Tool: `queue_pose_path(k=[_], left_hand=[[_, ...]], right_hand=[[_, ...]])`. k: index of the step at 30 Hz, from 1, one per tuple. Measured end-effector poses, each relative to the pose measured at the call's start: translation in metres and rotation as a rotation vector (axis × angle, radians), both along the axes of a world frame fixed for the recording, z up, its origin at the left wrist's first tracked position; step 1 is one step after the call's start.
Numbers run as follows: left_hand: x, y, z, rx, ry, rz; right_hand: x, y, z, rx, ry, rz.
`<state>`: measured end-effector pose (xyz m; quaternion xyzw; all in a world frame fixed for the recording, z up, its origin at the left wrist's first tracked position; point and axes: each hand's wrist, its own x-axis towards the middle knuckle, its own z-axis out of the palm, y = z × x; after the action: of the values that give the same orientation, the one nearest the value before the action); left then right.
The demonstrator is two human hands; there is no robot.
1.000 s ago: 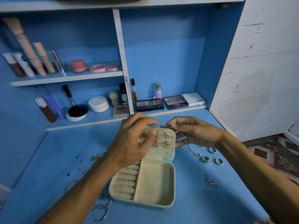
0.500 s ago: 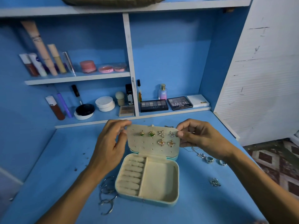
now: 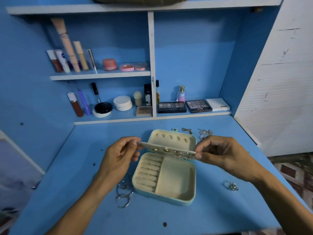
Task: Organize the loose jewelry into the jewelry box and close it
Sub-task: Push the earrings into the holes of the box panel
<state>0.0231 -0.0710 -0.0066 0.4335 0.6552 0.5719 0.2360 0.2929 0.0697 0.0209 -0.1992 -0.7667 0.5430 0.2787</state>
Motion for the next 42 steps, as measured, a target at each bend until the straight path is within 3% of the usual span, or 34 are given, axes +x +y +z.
queue_pose_path(k=[7, 17, 25, 33, 42], left_hand=[[0.007, -0.001, -0.014, 0.104, 0.633, -0.04], [-0.005, 0.018, -0.015, 0.433, 1.0, 0.047], [-0.009, 0.011, -0.024, 0.511, 1.081, 0.051], [-0.01, 0.014, -0.021, 0.527, 1.097, 0.037], [-0.012, 0.015, -0.019, 0.572, 1.126, 0.008]], right_hand=[[-0.002, 0.004, 0.002, -0.013, 0.02, -0.035], [0.004, 0.011, 0.008, 0.054, -0.136, 0.101], [-0.026, 0.022, 0.039, 0.13, -0.214, 0.163], [-0.099, 0.019, 0.047, 0.273, -0.498, 0.333], [-0.113, 0.01, 0.058, 0.362, -0.642, 0.364]])
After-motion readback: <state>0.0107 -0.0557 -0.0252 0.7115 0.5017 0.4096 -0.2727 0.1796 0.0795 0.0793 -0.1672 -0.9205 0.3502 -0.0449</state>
